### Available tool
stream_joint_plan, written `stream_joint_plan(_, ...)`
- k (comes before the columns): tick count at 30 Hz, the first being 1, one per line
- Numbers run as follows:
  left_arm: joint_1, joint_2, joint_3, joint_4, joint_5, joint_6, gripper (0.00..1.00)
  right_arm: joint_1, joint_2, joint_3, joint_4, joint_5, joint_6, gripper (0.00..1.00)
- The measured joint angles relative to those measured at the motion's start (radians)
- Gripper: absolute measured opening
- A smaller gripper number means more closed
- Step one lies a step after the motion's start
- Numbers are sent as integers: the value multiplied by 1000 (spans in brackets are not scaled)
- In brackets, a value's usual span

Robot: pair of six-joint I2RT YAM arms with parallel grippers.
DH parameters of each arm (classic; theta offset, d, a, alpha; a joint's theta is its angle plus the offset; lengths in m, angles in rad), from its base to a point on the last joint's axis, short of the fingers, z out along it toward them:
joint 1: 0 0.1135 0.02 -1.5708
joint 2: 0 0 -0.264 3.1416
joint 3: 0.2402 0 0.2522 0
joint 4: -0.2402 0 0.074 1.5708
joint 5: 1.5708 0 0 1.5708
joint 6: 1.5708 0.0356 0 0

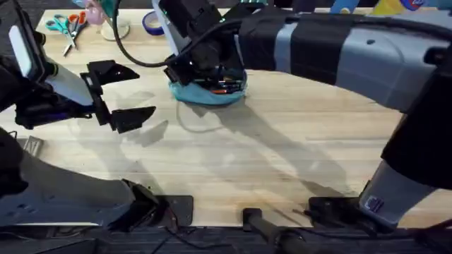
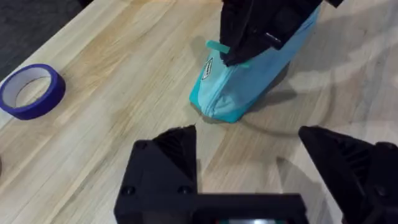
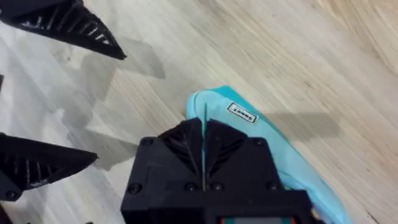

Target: Unzip the bag, pick up the pens from the table one at a time and place them inside, then zip the bag closed.

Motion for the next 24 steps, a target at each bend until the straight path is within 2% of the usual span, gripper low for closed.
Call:
stream_joint_plan(19,0,0,0,0,0,0,993,0,-4,0,-2,0,0,31)
stream_joint_plan(24,0,0,0,0,0,0,993,0,-50,0,-7,0,0,31)
